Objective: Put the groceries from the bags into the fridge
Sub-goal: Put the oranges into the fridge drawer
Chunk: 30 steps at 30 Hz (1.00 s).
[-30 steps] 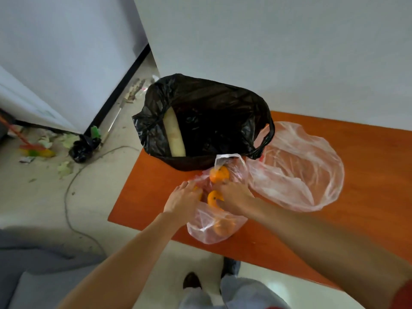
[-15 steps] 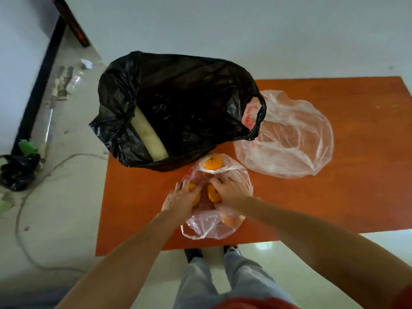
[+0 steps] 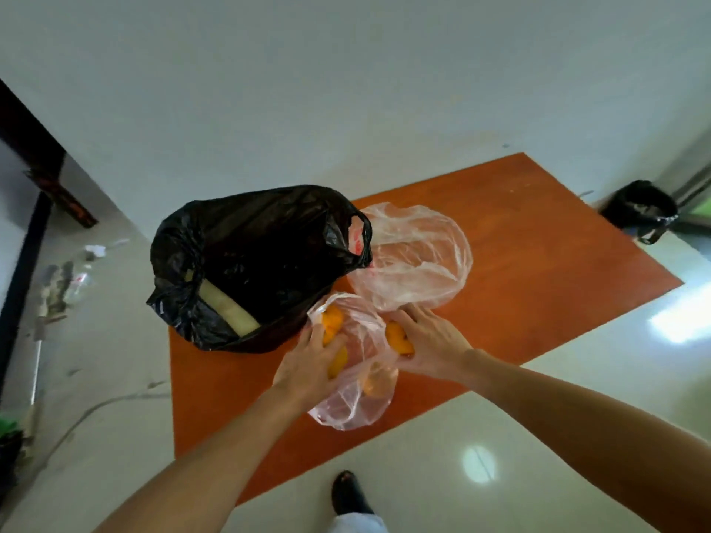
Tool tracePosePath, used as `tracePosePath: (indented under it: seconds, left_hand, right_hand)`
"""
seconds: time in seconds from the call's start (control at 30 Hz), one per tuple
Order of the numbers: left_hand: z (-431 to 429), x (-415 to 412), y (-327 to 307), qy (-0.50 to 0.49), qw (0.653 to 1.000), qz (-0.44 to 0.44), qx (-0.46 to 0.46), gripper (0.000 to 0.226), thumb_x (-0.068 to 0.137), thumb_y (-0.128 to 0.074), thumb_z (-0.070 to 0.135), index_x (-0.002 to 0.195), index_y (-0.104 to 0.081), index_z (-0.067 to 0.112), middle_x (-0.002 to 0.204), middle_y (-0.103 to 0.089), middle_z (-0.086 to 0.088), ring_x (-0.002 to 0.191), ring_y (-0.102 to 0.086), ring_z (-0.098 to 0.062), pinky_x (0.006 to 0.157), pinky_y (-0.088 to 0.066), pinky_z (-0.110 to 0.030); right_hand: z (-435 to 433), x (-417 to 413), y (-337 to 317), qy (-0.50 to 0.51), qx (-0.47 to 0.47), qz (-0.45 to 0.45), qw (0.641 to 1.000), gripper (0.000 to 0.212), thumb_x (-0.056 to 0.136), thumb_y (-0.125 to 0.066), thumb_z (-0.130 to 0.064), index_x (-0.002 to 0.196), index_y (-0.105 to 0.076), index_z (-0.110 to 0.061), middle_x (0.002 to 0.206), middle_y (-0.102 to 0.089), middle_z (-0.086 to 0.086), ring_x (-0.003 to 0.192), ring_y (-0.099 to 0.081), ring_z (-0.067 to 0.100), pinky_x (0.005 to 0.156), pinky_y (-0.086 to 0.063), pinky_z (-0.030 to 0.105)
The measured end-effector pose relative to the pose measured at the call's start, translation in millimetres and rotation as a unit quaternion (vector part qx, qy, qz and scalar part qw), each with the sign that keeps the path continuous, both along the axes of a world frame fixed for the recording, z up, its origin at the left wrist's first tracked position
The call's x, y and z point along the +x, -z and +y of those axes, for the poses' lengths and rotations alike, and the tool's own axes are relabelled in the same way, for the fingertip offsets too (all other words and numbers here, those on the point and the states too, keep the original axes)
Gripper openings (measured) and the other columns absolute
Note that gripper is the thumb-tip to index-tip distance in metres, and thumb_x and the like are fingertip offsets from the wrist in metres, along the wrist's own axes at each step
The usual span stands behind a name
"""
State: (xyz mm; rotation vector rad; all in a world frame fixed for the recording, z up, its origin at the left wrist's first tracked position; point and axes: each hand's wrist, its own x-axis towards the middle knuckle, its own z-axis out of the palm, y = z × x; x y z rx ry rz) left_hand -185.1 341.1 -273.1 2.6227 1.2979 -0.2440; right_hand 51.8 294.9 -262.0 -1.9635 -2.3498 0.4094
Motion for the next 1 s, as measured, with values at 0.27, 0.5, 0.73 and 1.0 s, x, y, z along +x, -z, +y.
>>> tracePosePath:
  seconds: [0.27, 0.5, 0.73, 1.0]
  left_hand:
    - [-77.7, 109.8, -34.7, 0.133, 0.988, -0.053, 0.049, 0.07, 0.079, -0.065, 0.039, 0.142, -0.034, 0.029, 0.134, -0.036, -0.01, 0.12, -0.041, -0.029, 0.089, -0.049, -0.041]
    - [-190.6, 237.2, -43.1, 0.304, 0.95, -0.053, 0.043, 0.071, 0.069, -0.076, 0.035, 0.133, -0.047, 0.024, 0.122, -0.047, -0.012, 0.105, -0.05, -0.029, 0.077, -0.051, -0.037]
    - [-283.9, 394.2, -51.3, 0.459, 0.885, -0.066, 0.047, 0.073, 0.067, -0.075, 0.032, 0.133, -0.046, 0.023, 0.123, -0.048, -0.011, 0.107, -0.051, -0.03, 0.079, -0.052, -0.039]
    - [-371.2, 598.9, -50.4, 0.588, 0.802, -0.091, 0.054, 0.07, 0.069, -0.073, 0.031, 0.133, -0.045, 0.022, 0.124, -0.048, -0.011, 0.105, -0.052, -0.03, 0.075, -0.054, -0.038]
  right_hand:
    - [-152.1, 96.9, -26.7, 0.144, 0.008, -0.029, 0.989, 0.071, 0.072, -0.065, -0.044, 0.135, -0.038, -0.024, 0.125, -0.047, 0.002, 0.108, -0.05, 0.025, 0.079, -0.046, 0.031]
    - [-331.6, 184.0, -33.8, 0.286, 0.012, -0.05, 0.957, 0.071, 0.07, -0.067, -0.041, 0.135, -0.042, -0.024, 0.127, -0.049, 0.006, 0.105, -0.054, 0.03, 0.079, -0.051, 0.037]
    - [-473.9, 275.6, -39.6, 0.444, 0.026, -0.061, 0.893, 0.07, 0.074, -0.066, -0.036, 0.138, -0.04, -0.024, 0.133, -0.046, 0.006, 0.113, -0.051, 0.029, 0.08, -0.052, 0.036]
    - [-580.9, 411.3, -35.5, 0.572, 0.037, -0.065, 0.817, 0.07, 0.072, -0.068, -0.041, 0.136, -0.043, -0.026, 0.128, -0.049, 0.003, 0.111, -0.051, 0.025, 0.081, -0.05, 0.034]
